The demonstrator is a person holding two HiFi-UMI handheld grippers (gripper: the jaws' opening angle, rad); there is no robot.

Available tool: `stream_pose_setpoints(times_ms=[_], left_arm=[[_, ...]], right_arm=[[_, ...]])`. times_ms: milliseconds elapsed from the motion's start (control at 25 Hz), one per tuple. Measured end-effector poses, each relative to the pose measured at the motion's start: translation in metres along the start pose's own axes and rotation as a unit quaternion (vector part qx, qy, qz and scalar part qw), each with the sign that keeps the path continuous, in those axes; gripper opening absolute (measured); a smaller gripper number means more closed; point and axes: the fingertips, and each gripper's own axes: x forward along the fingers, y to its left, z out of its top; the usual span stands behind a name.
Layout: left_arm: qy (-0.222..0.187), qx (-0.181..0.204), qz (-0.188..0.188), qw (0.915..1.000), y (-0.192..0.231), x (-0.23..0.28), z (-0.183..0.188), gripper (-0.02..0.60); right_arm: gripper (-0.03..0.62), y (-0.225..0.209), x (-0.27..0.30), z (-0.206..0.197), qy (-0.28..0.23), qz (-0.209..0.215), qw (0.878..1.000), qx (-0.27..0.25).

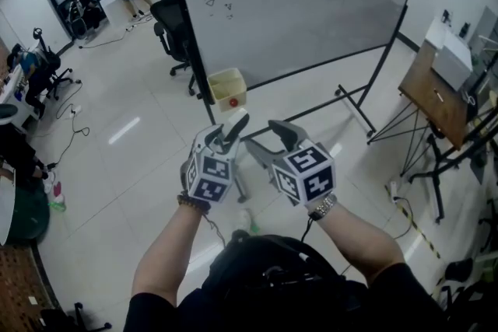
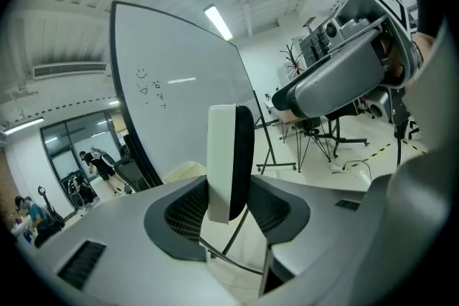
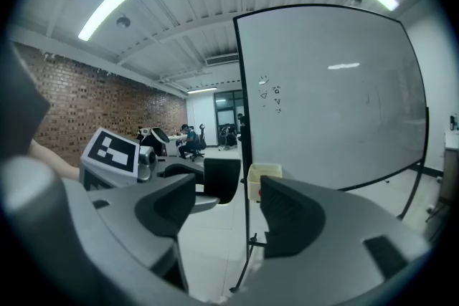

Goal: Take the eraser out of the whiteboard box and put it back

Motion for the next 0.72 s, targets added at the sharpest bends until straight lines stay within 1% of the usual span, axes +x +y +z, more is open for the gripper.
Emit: stream_pose_setpoints(times_ms=[320, 720], left_arm=[[-0.002, -0.013, 0.015, 0.9998, 0.037, 0.033, 0.0, 0.164], [0.001, -0.022, 0.005, 0.9997, 0.079, 0.084, -0.001, 0.164]], right_arm=[[0.308, -0.028, 0.03, -0.001, 0.014, -0.016, 1.0, 0.01], [0.273, -0.063, 0.077, 0.003, 0.033, -0.041, 0.998, 0.024]])
